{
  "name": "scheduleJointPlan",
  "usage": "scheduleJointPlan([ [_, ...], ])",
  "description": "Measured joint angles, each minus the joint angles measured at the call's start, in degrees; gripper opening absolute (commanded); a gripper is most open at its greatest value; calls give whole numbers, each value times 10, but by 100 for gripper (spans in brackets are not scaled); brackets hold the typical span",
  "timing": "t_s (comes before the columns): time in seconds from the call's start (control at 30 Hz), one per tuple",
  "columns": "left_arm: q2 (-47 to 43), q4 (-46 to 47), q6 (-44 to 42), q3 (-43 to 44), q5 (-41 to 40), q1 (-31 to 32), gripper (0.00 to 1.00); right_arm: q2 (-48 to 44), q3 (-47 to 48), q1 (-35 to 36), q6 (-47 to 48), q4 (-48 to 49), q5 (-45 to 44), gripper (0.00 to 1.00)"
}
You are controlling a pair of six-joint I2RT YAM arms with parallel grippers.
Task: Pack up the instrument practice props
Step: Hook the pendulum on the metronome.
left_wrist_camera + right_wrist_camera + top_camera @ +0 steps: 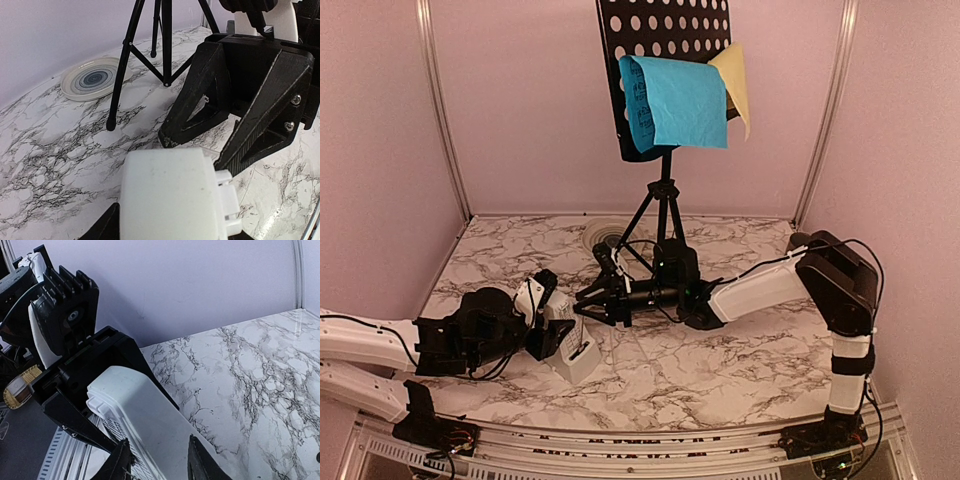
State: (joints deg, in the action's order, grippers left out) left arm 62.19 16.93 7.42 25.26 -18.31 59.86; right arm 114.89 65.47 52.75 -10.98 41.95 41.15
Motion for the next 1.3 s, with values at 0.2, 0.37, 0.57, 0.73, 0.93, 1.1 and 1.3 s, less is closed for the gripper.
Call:
scheduleJointPlan([
  [0.2,0,-1,-2,0,4,0,66,0,-3,0,0,0,11,43],
  [0.37,-2,-9,-5,0,17,0,72,0,-9,3,4,-2,12,42],
  [0.57,-5,-12,-3,0,25,0,80,0,-9,3,7,-5,12,41],
  [0.73,9,-12,0,5,31,0,87,0,-9,3,8,-5,12,42],
  [0.93,49,-12,8,22,22,0,87,0,-9,4,13,-10,12,42],
  [1.1,60,-11,13,23,9,0,86,0,-9,9,16,-17,6,42],
  [1.3,63,-3,17,23,-14,0,85,0,-9,14,19,-21,-3,42],
])
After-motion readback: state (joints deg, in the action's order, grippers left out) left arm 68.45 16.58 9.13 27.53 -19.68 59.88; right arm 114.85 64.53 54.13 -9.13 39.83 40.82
